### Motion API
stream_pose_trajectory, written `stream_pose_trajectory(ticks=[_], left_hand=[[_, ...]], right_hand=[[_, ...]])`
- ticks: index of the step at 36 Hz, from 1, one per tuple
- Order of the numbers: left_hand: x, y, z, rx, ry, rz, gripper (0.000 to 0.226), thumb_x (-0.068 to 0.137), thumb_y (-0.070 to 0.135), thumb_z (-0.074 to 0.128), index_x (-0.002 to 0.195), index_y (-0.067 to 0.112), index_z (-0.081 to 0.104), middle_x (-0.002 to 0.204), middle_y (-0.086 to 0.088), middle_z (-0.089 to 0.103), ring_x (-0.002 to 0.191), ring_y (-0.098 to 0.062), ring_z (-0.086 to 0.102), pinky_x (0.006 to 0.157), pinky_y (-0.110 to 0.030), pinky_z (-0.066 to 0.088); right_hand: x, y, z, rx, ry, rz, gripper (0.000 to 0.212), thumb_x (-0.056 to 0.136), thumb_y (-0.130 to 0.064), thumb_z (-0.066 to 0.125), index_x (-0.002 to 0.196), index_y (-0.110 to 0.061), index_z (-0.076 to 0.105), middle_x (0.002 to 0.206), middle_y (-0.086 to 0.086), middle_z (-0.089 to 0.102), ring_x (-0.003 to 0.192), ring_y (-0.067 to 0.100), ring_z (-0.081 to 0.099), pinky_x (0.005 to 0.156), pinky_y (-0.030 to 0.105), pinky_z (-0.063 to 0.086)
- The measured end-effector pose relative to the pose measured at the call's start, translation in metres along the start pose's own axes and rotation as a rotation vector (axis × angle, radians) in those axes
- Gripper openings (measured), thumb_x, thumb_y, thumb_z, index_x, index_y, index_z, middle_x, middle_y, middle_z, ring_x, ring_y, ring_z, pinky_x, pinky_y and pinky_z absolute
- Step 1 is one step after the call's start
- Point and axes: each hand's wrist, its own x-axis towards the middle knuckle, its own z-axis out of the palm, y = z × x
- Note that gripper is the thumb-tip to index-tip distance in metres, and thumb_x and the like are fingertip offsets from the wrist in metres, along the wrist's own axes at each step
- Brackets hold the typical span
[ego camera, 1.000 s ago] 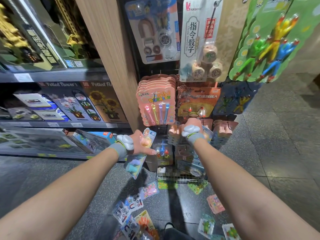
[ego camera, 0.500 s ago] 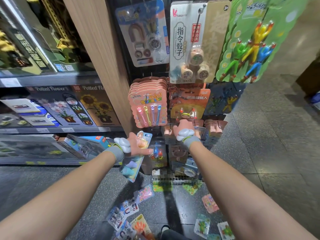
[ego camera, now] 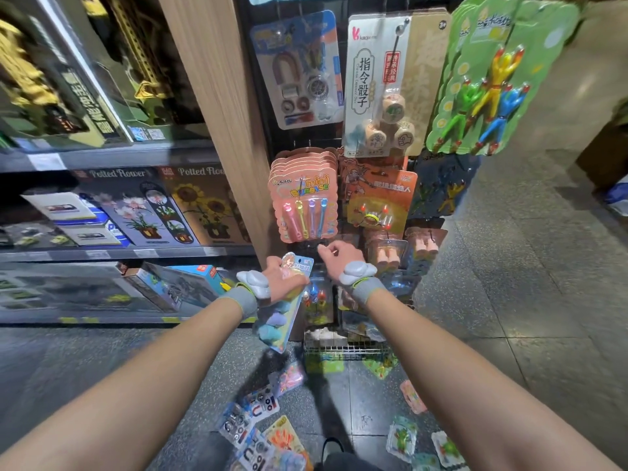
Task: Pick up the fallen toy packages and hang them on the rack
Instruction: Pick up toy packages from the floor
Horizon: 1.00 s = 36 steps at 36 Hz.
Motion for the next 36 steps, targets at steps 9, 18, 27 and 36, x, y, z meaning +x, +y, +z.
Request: stream_pose_trajectory(ticks=[9,18,27,36], left_hand=[[-0.019,-0.005,-0.002,0.004,-0.024,0.025,0.085,0.078,0.05,0.069,0.137,0.012,0.021,0.111,-0.009,0.055,0.095,-0.029,0.061,0.088,-0.039,0.052],[-0.008,-0.013,-0.011,-0.137,-0.155,0.188,0.037,0.076,0.045,0.08,0.099,0.022,0.064,0.082,0.012,0.072,0.071,0.004,0.066,0.067,-0.02,0.052],[-0.001,-0.002,-0.011,-0.267,-0.126,0.116,0.021,0.089,0.032,0.07,0.08,0.018,0.057,0.064,0.007,0.058,0.051,-0.008,0.052,0.054,-0.027,0.049],[0.001,0.012,-0.009,-0.324,-0.084,0.129,0.025,0.096,0.021,0.062,0.074,0.018,0.049,0.055,0.01,0.049,0.033,0.004,0.047,0.035,-0.01,0.033]], right_hand=[[-0.012,-0.009,0.019,0.217,-0.077,0.016,0.034,0.092,-0.037,0.058,0.066,-0.015,0.056,0.066,0.003,0.06,0.059,0.023,0.062,0.069,0.051,0.059],[-0.001,0.001,0.007,0.04,-0.125,-0.013,0.034,0.1,-0.036,0.047,0.076,-0.012,0.048,0.078,0.008,0.05,0.07,0.02,0.046,0.065,0.029,0.037],[0.02,0.011,0.014,0.132,-0.072,0.028,0.037,0.094,-0.041,0.055,0.07,-0.016,0.046,0.07,0.005,0.051,0.064,0.02,0.048,0.066,0.033,0.045],[0.022,0.03,0.021,0.256,-0.154,0.082,0.031,0.088,-0.041,0.066,0.078,-0.015,0.053,0.071,0.009,0.059,0.055,0.022,0.052,0.049,0.03,0.048]])
